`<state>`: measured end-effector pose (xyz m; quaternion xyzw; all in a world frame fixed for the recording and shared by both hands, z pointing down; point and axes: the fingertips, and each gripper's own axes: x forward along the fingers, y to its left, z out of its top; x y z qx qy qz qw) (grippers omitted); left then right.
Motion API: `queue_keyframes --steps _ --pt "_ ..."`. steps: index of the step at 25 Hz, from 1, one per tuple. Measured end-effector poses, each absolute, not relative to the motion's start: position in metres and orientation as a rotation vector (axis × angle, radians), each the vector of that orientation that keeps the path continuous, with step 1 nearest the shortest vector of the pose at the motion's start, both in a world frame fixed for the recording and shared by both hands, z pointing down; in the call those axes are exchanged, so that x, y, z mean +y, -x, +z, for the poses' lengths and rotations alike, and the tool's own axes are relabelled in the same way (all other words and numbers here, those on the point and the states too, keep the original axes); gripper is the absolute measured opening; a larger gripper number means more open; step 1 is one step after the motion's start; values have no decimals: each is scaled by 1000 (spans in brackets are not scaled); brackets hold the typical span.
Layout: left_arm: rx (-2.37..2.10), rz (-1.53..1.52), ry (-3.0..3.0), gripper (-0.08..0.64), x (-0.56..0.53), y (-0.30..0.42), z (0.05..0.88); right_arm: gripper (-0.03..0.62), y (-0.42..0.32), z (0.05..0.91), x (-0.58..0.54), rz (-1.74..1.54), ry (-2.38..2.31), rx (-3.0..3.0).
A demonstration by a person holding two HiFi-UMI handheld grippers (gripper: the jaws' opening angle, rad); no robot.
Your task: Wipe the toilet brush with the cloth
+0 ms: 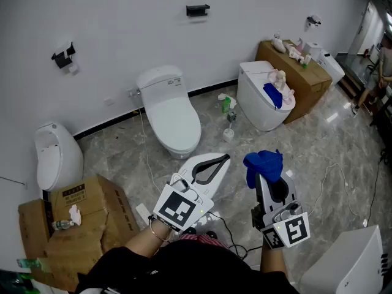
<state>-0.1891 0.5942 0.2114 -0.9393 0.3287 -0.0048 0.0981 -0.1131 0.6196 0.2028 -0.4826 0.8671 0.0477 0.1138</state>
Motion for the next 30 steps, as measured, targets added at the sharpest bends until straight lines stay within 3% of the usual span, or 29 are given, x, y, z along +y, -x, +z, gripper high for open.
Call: queue_keyframes --steps 30 --pt "927 -55 2790 5 617 103 216 71 19 204 645 186 1408 2459"
